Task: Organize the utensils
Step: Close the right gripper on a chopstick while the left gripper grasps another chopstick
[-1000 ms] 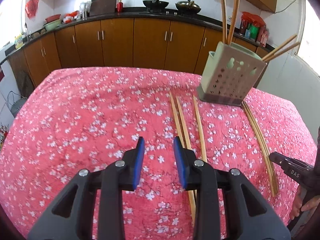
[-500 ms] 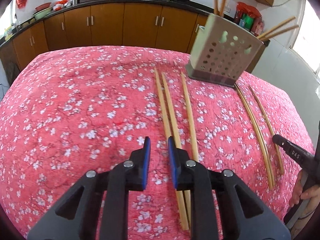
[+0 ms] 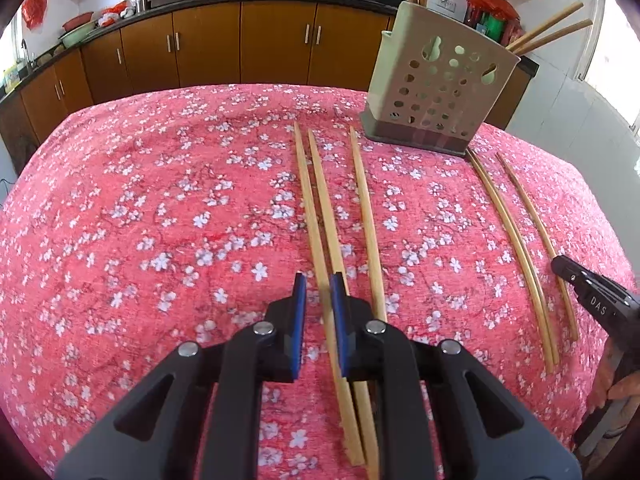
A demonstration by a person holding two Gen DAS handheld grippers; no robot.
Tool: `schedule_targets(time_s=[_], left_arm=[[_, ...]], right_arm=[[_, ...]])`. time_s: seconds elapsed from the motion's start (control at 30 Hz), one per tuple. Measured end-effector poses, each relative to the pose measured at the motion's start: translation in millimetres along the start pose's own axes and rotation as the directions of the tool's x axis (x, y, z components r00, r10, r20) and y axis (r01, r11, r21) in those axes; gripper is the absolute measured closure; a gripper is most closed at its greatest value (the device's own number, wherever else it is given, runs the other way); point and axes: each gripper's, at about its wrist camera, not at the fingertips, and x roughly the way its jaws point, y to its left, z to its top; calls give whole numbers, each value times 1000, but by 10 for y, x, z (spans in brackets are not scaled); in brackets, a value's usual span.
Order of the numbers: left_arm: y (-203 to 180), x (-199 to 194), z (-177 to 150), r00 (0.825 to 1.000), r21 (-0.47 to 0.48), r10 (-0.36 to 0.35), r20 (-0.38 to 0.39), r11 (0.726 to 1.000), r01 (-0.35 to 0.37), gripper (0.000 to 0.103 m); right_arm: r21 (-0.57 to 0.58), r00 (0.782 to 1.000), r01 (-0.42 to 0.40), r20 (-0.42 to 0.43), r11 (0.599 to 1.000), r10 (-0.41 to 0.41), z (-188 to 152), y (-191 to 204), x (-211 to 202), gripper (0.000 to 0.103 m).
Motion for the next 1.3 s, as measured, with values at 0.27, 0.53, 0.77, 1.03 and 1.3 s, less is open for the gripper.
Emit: schedule_targets(time_s=[0.27,0.53,0.77,1.03,1.3], left_arm=[[-64,44,-52,999,37,48,5,998,-48,88],[294,75,94,994,-30,111,9,993,-111,94],[441,66,100,992,-41,118,38,992,-116,92],[433,66,91,994,-61,101,40,993,-98,92],[470,33,76,995,-70,92,41,994,-89,92]], right_arm=[[-1,1000,-10,3,1000,10,-28,3,-39,95],[-11,999,33,27,999,-33,-14,-62,-11,95],[18,999,24,26,1000,-24,20,-130,26,95],[18,999,24,26,1000,-24,22,-133,31,95],[18,999,26,26,1000,-26,22,-132,33,95]])
